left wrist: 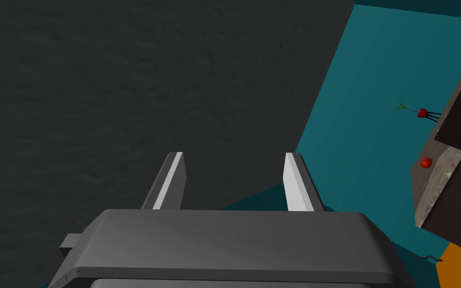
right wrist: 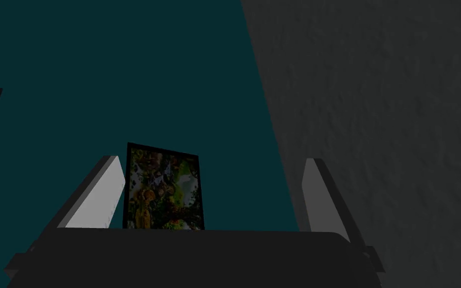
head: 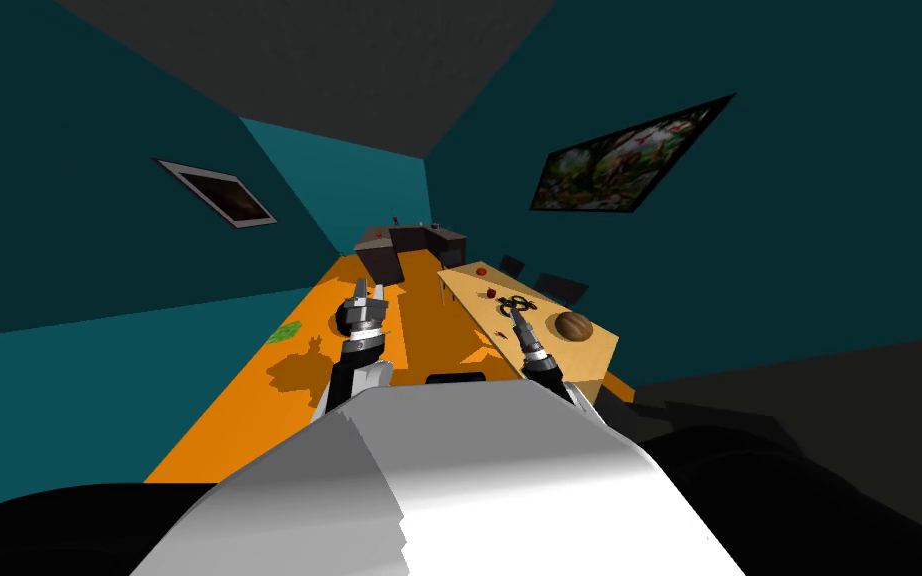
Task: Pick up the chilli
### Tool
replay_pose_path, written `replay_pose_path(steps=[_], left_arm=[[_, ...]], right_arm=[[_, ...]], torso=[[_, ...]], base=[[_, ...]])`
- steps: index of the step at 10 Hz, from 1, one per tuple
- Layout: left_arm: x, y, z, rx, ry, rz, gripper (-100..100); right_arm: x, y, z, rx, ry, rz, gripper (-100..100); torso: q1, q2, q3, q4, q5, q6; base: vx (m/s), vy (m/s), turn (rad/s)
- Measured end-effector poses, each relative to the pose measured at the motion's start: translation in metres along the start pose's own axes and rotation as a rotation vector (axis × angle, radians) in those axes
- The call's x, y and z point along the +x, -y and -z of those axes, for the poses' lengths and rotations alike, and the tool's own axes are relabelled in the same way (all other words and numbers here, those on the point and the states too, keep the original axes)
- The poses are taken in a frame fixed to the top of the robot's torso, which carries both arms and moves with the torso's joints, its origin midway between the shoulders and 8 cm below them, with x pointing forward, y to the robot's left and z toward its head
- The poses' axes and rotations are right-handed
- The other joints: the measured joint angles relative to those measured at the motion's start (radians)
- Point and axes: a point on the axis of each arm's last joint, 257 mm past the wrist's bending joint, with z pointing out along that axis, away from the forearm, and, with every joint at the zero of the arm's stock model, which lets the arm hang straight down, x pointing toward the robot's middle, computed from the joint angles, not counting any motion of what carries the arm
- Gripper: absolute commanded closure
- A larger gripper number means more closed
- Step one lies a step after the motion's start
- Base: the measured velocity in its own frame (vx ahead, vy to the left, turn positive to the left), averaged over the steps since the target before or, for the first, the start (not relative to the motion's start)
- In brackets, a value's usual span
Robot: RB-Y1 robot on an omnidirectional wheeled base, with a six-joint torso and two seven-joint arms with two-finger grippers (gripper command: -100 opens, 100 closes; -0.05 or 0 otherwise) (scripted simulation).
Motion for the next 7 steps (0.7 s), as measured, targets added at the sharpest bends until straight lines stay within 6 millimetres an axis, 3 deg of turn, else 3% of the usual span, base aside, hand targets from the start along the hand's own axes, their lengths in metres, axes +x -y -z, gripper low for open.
replay_pose_path(steps=[4,6,7], left_arm=[[0.000,0.000,0.000,0.000,0.000,0.000,0],[0.000,0.000,0.000,0.000,0.000,0.000,0],[0.000,0.000,0.000,0.000,0.000,0.000,0]], right_arm=[[0.029,0.055,0.042,0.158,-0.129,0.109,-100],[0.047,0.087,0.074,0.247,-0.220,0.174,-100],[0.057,0.102,0.102,0.303,-0.278,0.216,-100]], torso=[[-0.001,0.003,0.001,0.000,0.000,0.001],[0.000,0.002,0.001,0.000,0.000,0.000],[0.000,0.001,0.001,0.000,0.000,0.000]], base=[[0.071,0.010,0.108],[0.096,0.019,0.199],[0.076,0.000,0.039]])
